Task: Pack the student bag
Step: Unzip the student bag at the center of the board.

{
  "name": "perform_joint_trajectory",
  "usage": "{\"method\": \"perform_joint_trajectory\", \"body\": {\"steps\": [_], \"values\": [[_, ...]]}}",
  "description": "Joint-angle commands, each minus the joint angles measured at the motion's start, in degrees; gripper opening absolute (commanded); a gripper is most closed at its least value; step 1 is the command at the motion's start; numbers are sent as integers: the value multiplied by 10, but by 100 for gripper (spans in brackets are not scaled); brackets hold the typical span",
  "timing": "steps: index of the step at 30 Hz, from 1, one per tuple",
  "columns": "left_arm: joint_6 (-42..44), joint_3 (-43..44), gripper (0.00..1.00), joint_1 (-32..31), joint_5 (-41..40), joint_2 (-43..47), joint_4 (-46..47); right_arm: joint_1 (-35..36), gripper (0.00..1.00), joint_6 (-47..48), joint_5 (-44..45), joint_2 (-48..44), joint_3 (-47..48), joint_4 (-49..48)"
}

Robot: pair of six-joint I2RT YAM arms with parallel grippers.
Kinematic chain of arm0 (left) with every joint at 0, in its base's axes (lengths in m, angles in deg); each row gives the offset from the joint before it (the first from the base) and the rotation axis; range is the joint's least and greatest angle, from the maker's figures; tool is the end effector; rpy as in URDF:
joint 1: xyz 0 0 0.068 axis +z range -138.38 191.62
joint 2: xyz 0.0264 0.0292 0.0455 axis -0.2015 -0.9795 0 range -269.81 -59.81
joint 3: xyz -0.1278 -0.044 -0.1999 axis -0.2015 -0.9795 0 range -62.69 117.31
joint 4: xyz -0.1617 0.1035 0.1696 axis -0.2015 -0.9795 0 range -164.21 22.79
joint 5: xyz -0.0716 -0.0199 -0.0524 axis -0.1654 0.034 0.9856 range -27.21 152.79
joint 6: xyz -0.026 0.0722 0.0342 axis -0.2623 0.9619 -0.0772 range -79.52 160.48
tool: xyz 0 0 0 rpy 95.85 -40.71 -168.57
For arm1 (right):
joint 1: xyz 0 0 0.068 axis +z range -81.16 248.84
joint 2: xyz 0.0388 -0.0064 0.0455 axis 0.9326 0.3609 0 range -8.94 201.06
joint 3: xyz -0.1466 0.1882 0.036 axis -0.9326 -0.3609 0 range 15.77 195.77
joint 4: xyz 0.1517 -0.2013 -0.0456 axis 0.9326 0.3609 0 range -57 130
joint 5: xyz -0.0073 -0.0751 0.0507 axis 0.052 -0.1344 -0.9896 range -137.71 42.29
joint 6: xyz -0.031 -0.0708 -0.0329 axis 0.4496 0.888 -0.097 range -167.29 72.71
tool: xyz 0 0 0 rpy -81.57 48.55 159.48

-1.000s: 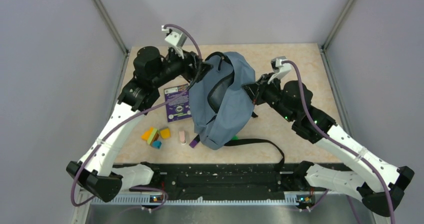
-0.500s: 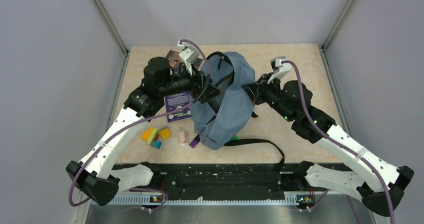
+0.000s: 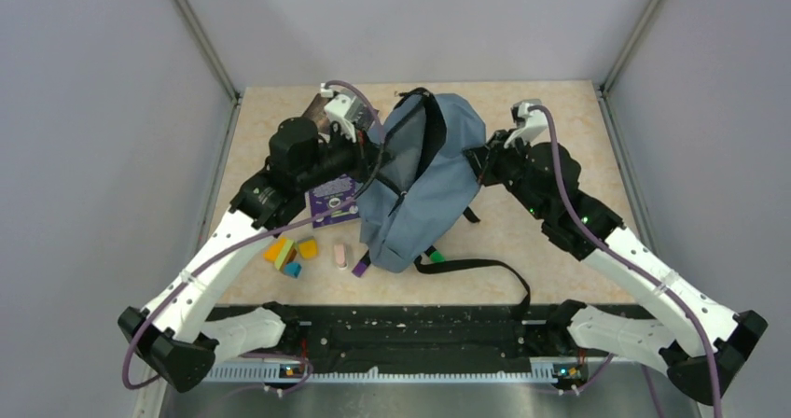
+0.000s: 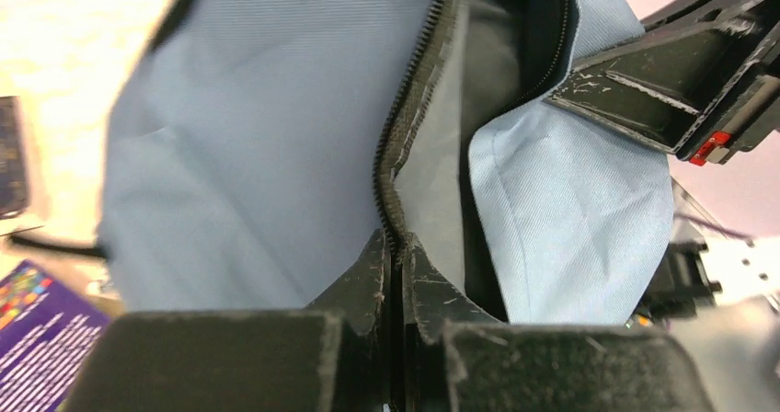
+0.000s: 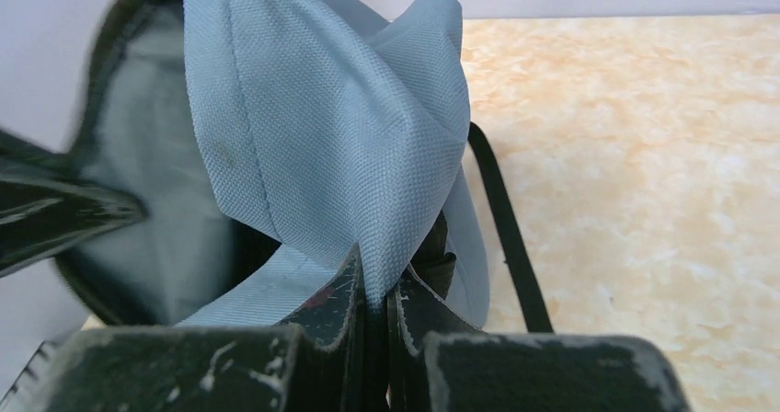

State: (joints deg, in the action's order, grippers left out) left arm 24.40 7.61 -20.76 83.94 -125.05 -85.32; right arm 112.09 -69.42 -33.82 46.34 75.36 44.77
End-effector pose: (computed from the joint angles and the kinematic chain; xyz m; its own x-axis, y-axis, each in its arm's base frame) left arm 0.2351 -0.1806 0.3723 -0.4036 -0.0499 -0.9136 0.7125 0.6093 -0.3481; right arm 0.2064 0.1698 0.3625 -0.2729 0.2454 -0.9302 -0.4198 0.8397 0.3446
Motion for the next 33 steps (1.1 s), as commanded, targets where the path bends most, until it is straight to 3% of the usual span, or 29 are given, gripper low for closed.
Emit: {"method": "perform_joint_trajectory", "body": {"steps": [1, 6, 24, 30, 33], "values": [[-20, -24, 0, 9, -155, 68, 21, -53, 0, 11, 39, 6, -9, 14], [-67, -97, 0, 18, -200, 121, 44, -101, 0, 1, 50, 0, -58, 10], [-71, -111, 0, 120, -263, 144, -19, -198, 0, -20, 63, -21, -152, -12], [-91, -128, 0, 151, -237, 138, 7, -216, 0, -25, 42, -36, -178, -38], [-73, -145, 0, 151, -138, 135, 65, -216, 0, 5, -19, -45, -184, -67]]}}
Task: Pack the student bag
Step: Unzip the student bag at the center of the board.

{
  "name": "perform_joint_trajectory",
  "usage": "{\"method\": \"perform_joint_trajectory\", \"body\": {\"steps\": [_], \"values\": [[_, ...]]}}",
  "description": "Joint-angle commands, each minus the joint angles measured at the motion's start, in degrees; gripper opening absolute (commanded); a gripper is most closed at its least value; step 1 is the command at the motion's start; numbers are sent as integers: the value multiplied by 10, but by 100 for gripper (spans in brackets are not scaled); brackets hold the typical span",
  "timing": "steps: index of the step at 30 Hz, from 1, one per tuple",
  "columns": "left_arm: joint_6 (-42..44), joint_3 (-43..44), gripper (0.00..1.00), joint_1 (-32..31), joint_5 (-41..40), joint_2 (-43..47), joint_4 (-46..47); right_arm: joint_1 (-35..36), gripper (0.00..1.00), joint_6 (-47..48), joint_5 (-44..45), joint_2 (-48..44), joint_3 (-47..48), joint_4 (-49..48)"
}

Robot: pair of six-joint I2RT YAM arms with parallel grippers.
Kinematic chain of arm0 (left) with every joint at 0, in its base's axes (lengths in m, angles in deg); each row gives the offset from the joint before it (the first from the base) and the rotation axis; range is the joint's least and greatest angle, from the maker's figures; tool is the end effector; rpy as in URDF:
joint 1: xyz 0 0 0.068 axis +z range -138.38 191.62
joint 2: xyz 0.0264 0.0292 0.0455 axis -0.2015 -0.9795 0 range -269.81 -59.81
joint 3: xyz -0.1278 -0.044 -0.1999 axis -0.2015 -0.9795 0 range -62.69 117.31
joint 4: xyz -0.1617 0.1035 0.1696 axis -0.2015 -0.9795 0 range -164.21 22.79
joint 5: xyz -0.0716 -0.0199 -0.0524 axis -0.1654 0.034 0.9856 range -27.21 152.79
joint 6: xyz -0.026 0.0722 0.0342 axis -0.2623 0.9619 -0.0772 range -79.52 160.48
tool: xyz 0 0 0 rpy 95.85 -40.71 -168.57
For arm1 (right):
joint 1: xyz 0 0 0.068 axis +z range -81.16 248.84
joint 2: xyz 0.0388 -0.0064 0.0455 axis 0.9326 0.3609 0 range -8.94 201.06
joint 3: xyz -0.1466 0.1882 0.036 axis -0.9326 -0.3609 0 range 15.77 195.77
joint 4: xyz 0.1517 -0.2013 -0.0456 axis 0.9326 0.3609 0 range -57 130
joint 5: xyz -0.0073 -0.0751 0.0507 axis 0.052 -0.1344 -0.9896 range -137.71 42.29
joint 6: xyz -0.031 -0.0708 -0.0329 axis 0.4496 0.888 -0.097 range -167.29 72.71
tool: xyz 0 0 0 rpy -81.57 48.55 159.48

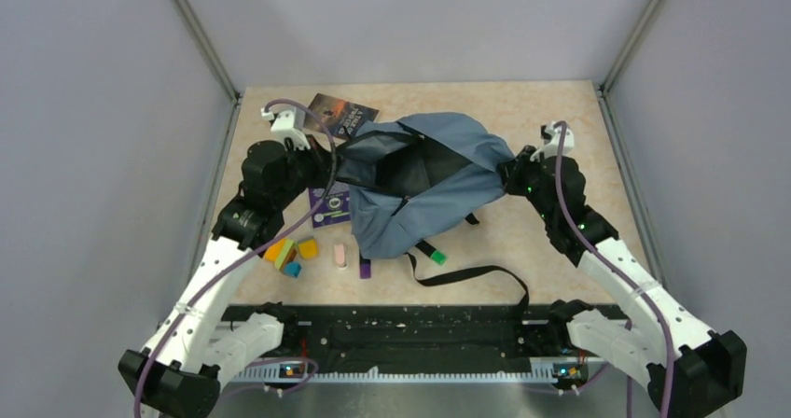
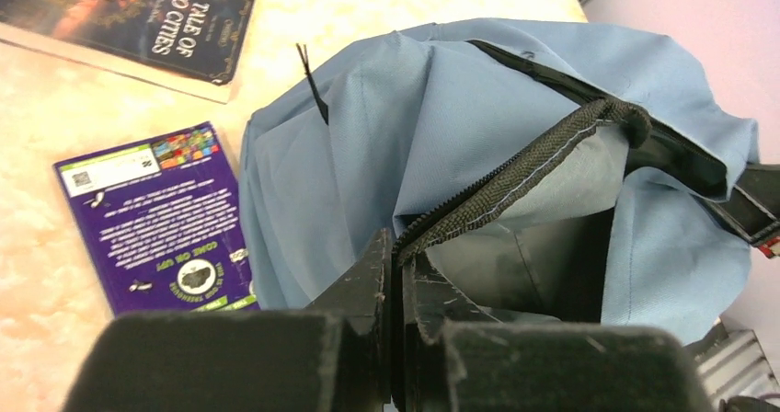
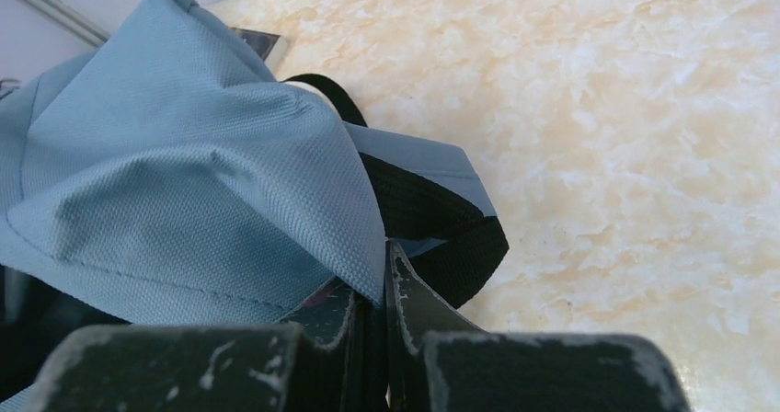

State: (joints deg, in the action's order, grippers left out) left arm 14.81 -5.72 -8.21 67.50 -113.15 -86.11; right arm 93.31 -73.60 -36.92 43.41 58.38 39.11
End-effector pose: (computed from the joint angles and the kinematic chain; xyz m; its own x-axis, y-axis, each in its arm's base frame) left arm 0.2417 -0.0937 0.3353 -0.4019 -0.3140 -0.8602 0.2648 0.8594 -0.4374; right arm 0.2474 0.0974 0.2752 -0.3306 0.3279 -0.8850 -0.1075 0.9185 0.3805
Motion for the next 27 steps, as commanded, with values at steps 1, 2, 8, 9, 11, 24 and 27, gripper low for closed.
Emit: {"method": "perform_joint_trajectory", "body": {"steps": [1, 2, 8, 9, 11, 24, 27], "values": [[37, -12, 0, 25, 68, 12, 86, -28, 0, 56, -11, -18, -12, -14], [50, -9, 0, 25, 110, 5, 93, -28, 0, 66, -31, -19, -9, -14], [62, 2, 0, 25, 303, -32, 134, -28, 69, 126, -100, -44, 32, 6], [54, 2, 0, 25, 310, -36, 141, -28, 73, 144, -121, -48, 42, 12], [38, 4, 0, 25, 317, -45, 152, -28, 77, 160, -137, -61, 64, 28], [-38, 2, 0, 24, 377, -97, 259, -28, 87, 225, -196, -36, 126, 50], [-34, 2, 0, 24, 377, -95, 253, -28, 87, 246, -187, 3, 134, 34]]}}
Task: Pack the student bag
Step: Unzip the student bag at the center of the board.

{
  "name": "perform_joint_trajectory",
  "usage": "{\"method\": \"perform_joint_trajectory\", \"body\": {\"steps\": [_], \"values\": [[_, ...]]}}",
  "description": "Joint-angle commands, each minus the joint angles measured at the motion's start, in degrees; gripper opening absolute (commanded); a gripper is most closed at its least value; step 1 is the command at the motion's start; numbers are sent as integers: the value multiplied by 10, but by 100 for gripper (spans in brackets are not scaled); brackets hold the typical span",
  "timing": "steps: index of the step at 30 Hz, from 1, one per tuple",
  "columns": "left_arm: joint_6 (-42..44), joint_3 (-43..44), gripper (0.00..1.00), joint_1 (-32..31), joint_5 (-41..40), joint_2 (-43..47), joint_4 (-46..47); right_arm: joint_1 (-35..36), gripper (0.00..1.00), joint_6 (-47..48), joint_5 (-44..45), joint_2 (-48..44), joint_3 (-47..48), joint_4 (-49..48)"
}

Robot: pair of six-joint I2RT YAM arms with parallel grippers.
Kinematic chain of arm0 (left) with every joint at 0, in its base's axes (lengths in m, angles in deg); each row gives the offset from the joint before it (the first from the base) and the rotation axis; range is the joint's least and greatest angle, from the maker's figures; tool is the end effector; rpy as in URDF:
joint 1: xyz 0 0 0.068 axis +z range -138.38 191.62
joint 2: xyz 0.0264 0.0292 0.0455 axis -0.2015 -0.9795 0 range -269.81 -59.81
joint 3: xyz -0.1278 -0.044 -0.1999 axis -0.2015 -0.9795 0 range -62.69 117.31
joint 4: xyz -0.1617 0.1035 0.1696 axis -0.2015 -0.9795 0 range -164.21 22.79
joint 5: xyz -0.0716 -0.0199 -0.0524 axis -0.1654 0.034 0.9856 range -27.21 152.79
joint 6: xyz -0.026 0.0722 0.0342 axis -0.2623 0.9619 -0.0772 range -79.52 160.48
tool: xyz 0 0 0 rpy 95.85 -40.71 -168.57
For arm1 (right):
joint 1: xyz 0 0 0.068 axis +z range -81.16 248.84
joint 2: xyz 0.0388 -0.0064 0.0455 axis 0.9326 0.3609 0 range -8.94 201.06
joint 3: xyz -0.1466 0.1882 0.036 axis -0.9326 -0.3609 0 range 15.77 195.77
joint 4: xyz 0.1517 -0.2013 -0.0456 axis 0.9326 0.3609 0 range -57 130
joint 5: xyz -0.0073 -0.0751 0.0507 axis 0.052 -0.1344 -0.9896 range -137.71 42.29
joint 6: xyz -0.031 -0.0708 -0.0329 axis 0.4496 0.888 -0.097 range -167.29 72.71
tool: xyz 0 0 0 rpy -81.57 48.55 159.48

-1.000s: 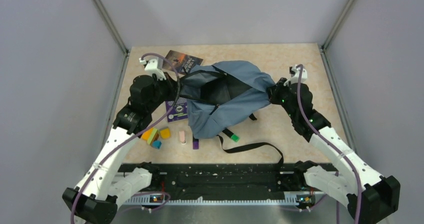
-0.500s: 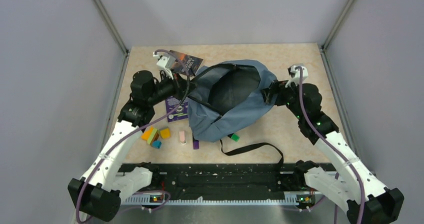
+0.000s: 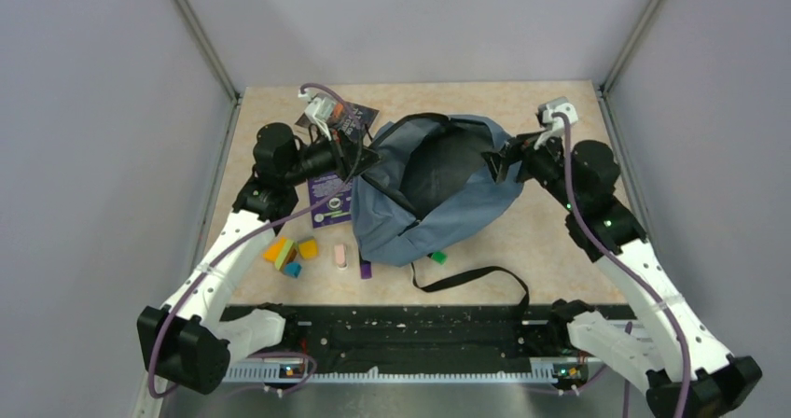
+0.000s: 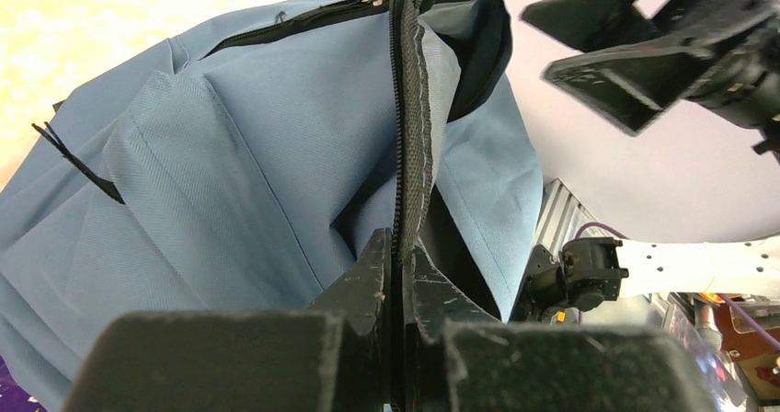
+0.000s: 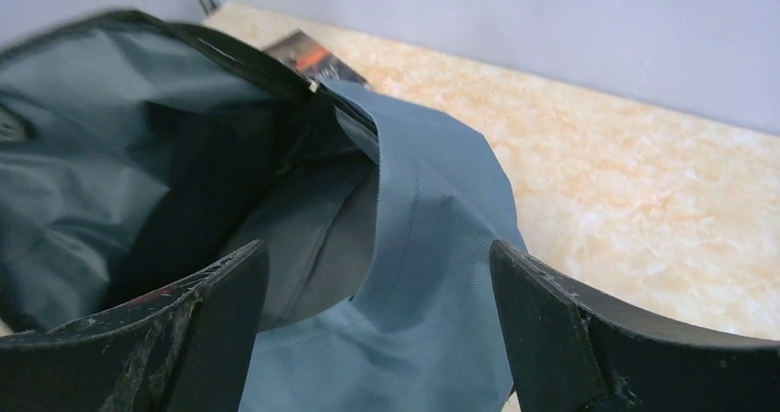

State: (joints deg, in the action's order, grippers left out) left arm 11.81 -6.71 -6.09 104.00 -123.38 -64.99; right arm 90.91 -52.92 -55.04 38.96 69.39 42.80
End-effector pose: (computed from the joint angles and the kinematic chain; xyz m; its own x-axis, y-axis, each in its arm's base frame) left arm 0.2625 -0.1348 0.3364 -0.4876 -0.2231 -0.8441 0.7065 0.4672 -0.5316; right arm 0.2224 0.1003 0.3581 -0.1138 0.0588 -0.9918 -0.4816 0.8698 0.1069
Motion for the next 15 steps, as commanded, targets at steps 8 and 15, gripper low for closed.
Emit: {"method": "perform_joint_trajectory", "body": {"steps": [8, 15], "values": [[9, 15, 0, 2, 19, 6, 13, 7, 86, 130, 48, 151, 114, 6], [21, 15, 0, 2, 18, 7, -6, 12, 87, 202, 46, 221, 143, 2]]}}
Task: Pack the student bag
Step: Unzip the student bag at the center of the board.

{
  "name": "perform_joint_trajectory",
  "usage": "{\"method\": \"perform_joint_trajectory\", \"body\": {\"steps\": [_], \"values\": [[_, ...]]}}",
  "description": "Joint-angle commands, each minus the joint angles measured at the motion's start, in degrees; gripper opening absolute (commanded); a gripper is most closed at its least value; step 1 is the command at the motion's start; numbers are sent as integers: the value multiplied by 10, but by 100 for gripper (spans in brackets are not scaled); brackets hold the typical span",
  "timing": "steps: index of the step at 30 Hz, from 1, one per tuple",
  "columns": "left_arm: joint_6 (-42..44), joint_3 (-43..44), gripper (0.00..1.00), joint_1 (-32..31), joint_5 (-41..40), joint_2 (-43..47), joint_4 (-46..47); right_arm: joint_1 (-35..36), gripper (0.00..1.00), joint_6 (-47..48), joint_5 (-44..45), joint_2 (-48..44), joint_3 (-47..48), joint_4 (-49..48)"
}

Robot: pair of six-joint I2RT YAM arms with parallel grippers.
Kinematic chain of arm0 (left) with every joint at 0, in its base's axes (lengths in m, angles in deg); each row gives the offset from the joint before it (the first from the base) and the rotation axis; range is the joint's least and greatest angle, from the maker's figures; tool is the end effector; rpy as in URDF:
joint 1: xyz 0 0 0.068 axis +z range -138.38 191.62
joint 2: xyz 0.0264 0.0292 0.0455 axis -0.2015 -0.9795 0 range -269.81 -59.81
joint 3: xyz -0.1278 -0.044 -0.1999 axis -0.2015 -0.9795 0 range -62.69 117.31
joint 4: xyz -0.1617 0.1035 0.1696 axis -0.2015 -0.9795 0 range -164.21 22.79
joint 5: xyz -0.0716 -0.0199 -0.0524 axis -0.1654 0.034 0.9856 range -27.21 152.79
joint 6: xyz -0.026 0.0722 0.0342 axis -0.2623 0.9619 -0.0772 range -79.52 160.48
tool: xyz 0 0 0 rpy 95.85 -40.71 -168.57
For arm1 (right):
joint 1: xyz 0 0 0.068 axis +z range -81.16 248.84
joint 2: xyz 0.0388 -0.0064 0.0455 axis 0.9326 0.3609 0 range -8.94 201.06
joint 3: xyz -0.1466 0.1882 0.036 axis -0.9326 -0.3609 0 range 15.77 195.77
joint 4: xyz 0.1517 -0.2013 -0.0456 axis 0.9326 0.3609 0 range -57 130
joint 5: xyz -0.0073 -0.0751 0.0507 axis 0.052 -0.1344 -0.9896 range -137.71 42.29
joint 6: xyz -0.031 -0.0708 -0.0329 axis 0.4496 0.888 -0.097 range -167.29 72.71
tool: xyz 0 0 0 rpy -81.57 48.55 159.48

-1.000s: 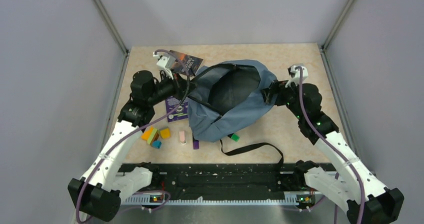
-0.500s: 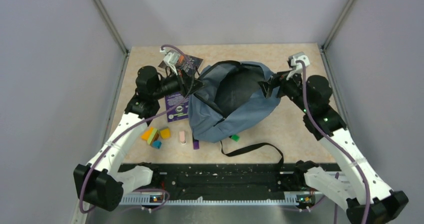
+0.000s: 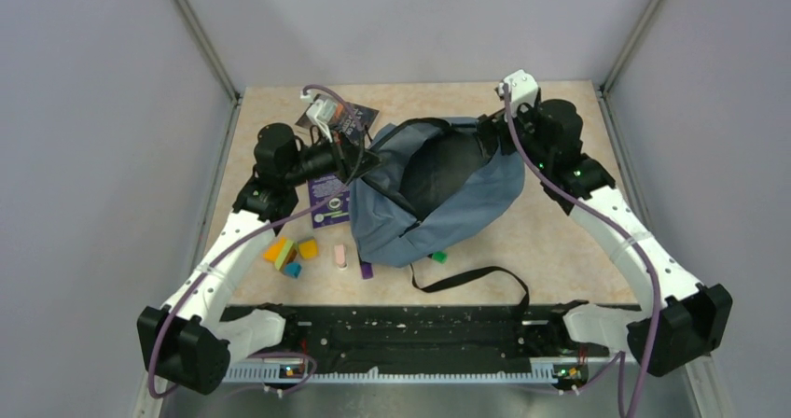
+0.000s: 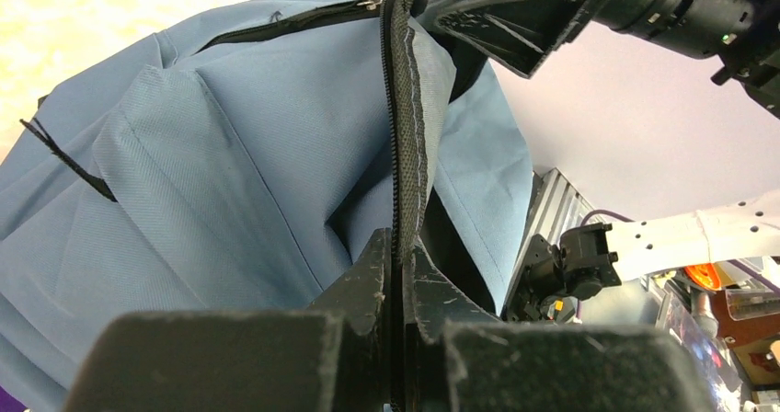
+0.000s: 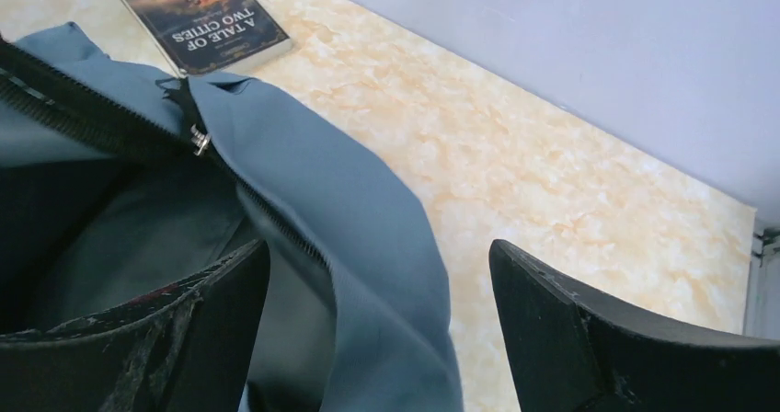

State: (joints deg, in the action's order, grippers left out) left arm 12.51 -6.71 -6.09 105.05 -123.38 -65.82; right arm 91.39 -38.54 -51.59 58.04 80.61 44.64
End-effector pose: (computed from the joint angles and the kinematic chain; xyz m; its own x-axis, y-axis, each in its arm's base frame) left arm 0.2612 -0.1355 0.3347 -0.4950 -0.2063 -0.8441 0.7133 0.4583 -0.5303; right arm 0.2883 0.1251 0.3422 -0.1501 -0.2266 -0.9623 -0.4715 0.8720 -0.1318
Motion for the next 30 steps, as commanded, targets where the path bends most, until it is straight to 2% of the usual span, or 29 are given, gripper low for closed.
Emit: {"method": "perform_joint_trajectory", "body": {"steps": [1, 3, 5, 7, 9, 10, 11, 16, 18, 22, 25, 30], "values": [[14, 14, 0, 2, 5, 7, 2, 7, 85, 62, 8, 36, 30, -17], [15, 14, 0, 2, 2, 5, 0, 7, 77, 68, -26, 43, 29, -16], [17, 16, 0, 2, 3, 3, -2, 8, 64, 65, -55, 45, 30, -8], [23, 21, 0, 3, 1, -1, -7, 7, 43, 58, -79, 42, 29, -3], [35, 32, 1, 2, -1, -6, -12, 8, 13, 47, -97, 34, 25, -9], [43, 40, 7, 2, -3, -10, -31, 8, 3, 41, -106, 28, 22, -15], [51, 48, 15, 1, -3, -15, -41, 10, 0, 38, -113, 22, 18, -21], [84, 113, 69, -30, -21, -56, -84, 13, 0, 26, -140, -8, 3, -40], [104, 152, 81, -62, -36, -79, -109, 14, 0, 24, -145, -13, 2, -41], [149, 264, 89, -129, -90, -146, -183, 14, 0, 23, -146, -14, 2, -41], [137, 320, 93, -146, -103, -180, -188, 15, 0, 21, -146, -14, 3, -39], [158, 397, 95, -161, -178, -230, -236, 18, 0, 21, -147, -16, 4, -38]]}}
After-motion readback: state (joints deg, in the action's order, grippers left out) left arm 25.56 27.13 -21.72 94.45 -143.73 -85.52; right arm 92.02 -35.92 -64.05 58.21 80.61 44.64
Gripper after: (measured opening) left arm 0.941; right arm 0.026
